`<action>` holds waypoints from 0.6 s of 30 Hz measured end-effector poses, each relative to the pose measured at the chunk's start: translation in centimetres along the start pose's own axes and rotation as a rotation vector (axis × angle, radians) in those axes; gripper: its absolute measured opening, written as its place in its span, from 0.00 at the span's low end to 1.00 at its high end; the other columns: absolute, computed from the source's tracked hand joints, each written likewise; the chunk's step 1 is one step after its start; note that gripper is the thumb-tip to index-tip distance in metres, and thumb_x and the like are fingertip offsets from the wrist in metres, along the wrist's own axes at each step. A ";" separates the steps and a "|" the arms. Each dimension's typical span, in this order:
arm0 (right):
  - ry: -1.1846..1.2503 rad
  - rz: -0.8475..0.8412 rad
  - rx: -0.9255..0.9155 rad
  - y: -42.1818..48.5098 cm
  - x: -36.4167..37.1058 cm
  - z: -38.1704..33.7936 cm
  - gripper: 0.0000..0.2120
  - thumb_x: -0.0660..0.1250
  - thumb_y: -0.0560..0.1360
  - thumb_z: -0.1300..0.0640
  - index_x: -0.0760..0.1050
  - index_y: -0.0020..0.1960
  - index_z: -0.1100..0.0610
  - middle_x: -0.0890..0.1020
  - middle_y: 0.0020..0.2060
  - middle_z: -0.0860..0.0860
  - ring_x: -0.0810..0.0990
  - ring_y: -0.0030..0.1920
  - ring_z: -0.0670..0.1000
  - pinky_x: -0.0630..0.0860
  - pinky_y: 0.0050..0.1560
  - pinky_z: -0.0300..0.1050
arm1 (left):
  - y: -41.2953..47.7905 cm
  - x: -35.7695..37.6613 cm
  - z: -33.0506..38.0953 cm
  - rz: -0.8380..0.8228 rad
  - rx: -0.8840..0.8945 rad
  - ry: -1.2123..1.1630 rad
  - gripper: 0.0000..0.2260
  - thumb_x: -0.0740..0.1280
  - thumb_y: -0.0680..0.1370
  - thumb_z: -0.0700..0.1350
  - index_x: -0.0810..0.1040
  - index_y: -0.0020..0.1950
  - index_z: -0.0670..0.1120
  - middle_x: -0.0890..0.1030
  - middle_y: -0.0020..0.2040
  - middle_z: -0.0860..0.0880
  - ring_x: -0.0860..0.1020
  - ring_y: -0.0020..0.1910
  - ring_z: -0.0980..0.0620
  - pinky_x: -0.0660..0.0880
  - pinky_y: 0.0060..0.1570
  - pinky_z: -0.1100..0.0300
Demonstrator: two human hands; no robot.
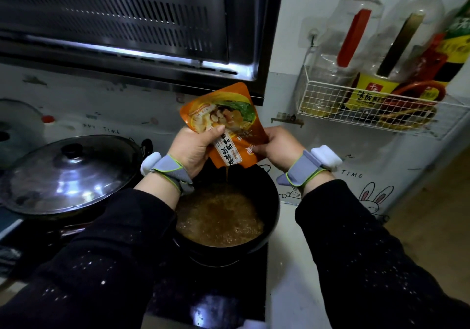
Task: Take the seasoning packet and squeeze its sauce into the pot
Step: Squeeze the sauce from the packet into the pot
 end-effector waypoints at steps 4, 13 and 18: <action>-0.011 0.005 0.008 0.1 0.1 -0.2 0.11 0.68 0.68 0.67 0.80 0.50 0.62 0.84 0.48 0.62 0.81 0.49 0.63 0.76 0.56 0.63 | 0.3 0.2 0.6 0.036 0.024 -0.067 0.11 0.61 0.79 0.44 0.75 0.56 0.39 0.82 0.51 0.41 0.80 0.51 0.41 0.75 0.58 0.42; -0.070 0.032 -0.048 0.1 0.4 -0.4 0.08 0.66 0.69 0.66 0.81 0.45 0.59 0.81 0.37 0.56 0.81 0.45 0.62 0.77 0.52 0.63 | 1.1 -1.1 0.5 0.261 0.081 0.060 0.23 0.65 0.72 0.61 0.78 0.46 0.40 0.82 0.51 0.35 0.80 0.53 0.37 0.74 0.59 0.37; -0.024 0.040 -0.017 0.2 0.4 -0.2 0.10 0.68 0.68 0.66 0.81 0.48 0.60 0.84 0.45 0.62 0.81 0.48 0.63 0.76 0.55 0.63 | 1.8 -1.6 0.3 0.252 0.126 0.247 0.26 0.62 0.67 0.68 0.79 0.42 0.46 0.83 0.49 0.38 0.80 0.53 0.37 0.74 0.59 0.38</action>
Point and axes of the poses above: each hand's wrist, its own y-axis towards the middle knuckle, its own x-axis out of the palm, z = x × y, the point moved 5 cm from there along y, towards the middle knuckle
